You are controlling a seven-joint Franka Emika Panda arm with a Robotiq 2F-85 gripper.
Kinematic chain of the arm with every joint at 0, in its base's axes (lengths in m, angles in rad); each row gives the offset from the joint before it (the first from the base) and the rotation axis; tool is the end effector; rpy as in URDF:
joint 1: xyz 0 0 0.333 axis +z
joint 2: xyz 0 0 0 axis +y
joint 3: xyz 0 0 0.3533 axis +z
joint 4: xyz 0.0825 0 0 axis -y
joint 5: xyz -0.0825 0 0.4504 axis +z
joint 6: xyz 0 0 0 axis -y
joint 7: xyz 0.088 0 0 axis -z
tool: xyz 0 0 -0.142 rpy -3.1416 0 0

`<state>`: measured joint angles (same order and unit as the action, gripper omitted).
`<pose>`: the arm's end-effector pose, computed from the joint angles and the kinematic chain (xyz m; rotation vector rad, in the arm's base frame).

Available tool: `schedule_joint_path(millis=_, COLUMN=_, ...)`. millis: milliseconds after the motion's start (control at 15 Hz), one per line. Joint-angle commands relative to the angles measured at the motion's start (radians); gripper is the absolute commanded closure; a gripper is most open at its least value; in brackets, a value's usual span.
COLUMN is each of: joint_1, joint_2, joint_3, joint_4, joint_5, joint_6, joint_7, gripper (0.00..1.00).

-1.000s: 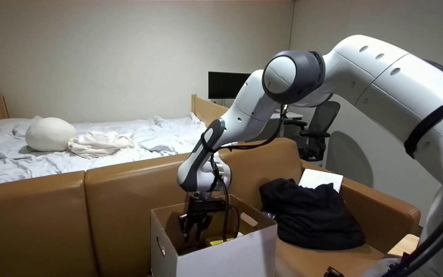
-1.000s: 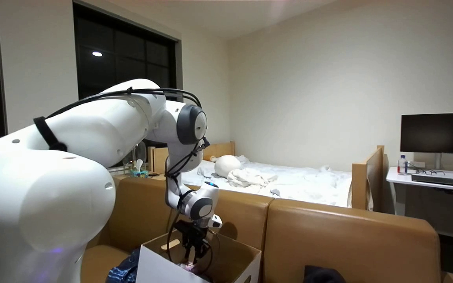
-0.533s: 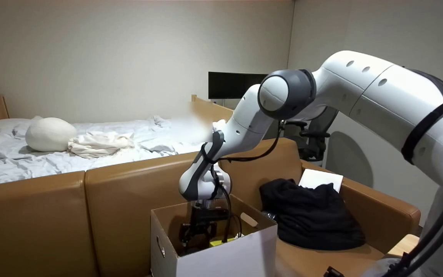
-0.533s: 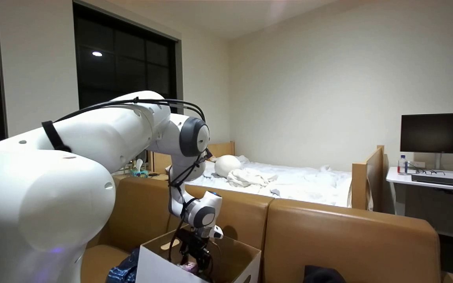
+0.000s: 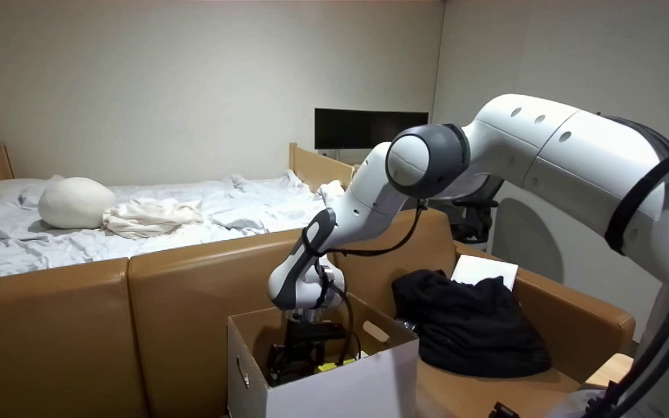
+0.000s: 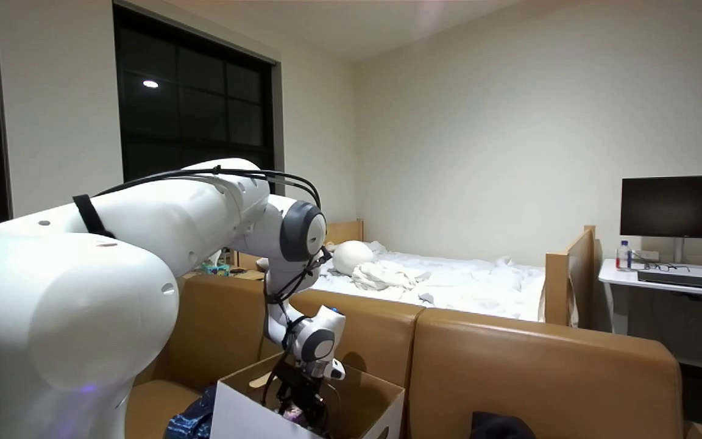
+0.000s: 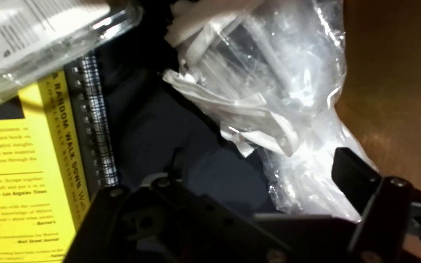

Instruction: Take the umbrella and the jacket out of the box

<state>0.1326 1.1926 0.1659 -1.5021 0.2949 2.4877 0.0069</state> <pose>0.6599 0.2083 -0.1309 -2.8354 0.0728 0.3579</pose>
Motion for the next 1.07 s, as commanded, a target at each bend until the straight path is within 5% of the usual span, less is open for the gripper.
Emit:
schedule_joint_path(millis=0, joint_1=-0.004, joint_2=0.064, joint_3=0.026, joint_4=0.117, joint_5=-0.045, joint_6=-0.155, joint_7=0.006, gripper=0.00)
schedule_joint_path(millis=800, joint_1=0.050, joint_2=0.347, joint_3=-0.034, joint_4=0.578, joint_5=-0.058, joint_6=-0.485, joint_7=0.120, gripper=0.00)
schedule_joint_path(millis=867, joint_1=0.040, joint_2=0.272, joint_3=-0.021, joint_4=0.470, joint_5=-0.059, joint_6=-0.483, joint_7=0.097, gripper=0.00)
schedule_joint_path(millis=1000, joint_1=0.047, joint_2=0.282, joint_3=-0.017, joint_4=0.491, joint_5=-0.064, joint_6=-0.555, joint_7=0.088, gripper=0.00)
